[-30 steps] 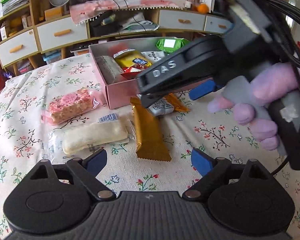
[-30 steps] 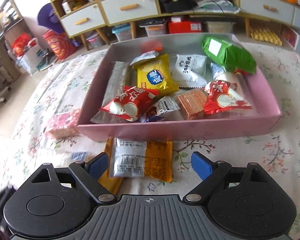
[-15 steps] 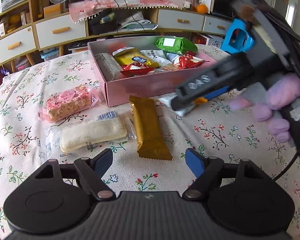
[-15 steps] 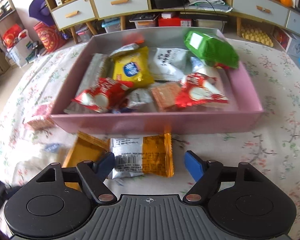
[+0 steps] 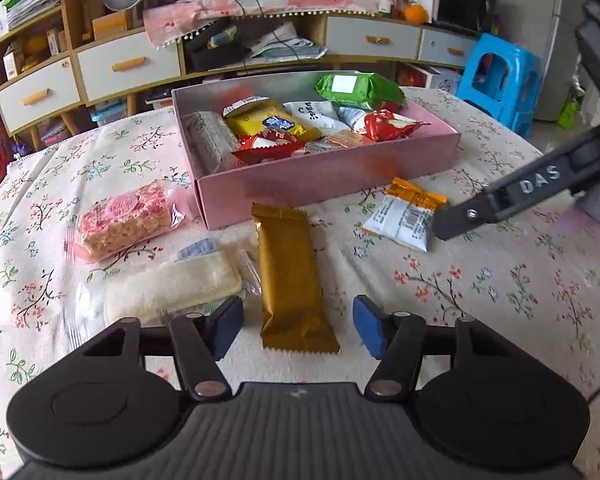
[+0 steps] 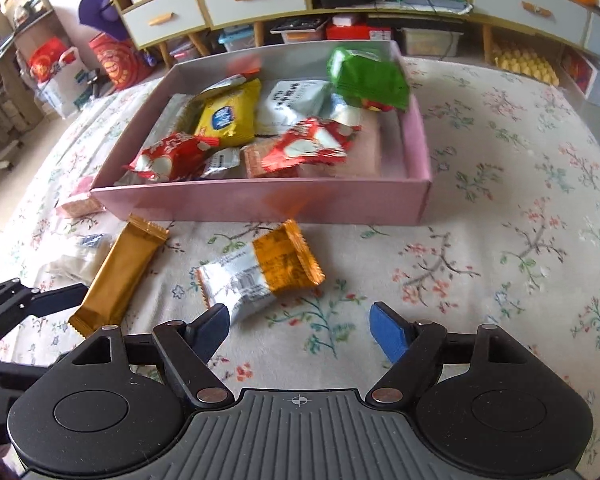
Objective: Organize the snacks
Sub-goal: 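Grasp the gold bar packet with the left tool while the right tool grasps the orange-and-white packet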
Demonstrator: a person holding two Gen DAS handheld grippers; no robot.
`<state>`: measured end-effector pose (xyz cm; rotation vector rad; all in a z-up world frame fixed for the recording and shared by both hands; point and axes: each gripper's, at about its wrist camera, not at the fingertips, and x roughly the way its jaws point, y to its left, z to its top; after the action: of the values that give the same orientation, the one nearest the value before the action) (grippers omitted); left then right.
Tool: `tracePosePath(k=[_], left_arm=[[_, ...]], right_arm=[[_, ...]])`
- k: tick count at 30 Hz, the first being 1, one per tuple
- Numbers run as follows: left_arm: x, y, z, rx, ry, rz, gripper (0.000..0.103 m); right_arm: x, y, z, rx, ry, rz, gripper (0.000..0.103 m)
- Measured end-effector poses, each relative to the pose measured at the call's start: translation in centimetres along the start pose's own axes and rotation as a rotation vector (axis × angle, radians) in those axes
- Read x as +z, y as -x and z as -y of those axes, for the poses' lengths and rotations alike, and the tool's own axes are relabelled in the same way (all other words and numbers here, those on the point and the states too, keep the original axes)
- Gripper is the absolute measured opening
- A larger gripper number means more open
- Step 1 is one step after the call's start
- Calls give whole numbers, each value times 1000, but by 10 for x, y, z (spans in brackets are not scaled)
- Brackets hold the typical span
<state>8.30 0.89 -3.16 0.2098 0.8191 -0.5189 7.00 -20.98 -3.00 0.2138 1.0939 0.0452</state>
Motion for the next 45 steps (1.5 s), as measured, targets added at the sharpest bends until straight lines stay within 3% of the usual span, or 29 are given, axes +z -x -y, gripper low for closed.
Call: tracePosePath(k=[9,14,17,22,26,29,31,33,35,42,45], left_arm=[[7,-4,4,32,50,2,30],[4,0,2,17,62,-7,30],[1,4,1,9,56,-13,30],[-2,9,0,-27,51,-28,30],[-6,16,0,-102,59,-49,32],[-11,18,4,-126,47,-52,39],[-11,18,9,-107,31,-50,42],[-10,18,15,-72,38,-45,59],[-6,16,22,11,65,-33,68],[-4,3,42,177,140,-20,69],[-3,2,45,225,199,-9,64]], right_arm=[[21,-7,4,13,-224,43,79],[29,-22,-16,-58,-257,50,79],[30,-32,-28,-103,-226,46,80],[24,-35,-42,-167,-71,27,79],[13,-27,-30,-179,11,0,78],[5,-17,-9,-173,30,-2,77],[-1,-10,7,-159,25,6,77],[-5,-4,19,-131,26,20,77],[-8,1,24,-101,48,46,77],[-17,-5,11,-1,228,91,77],[-20,-11,-1,-11,313,108,77]])
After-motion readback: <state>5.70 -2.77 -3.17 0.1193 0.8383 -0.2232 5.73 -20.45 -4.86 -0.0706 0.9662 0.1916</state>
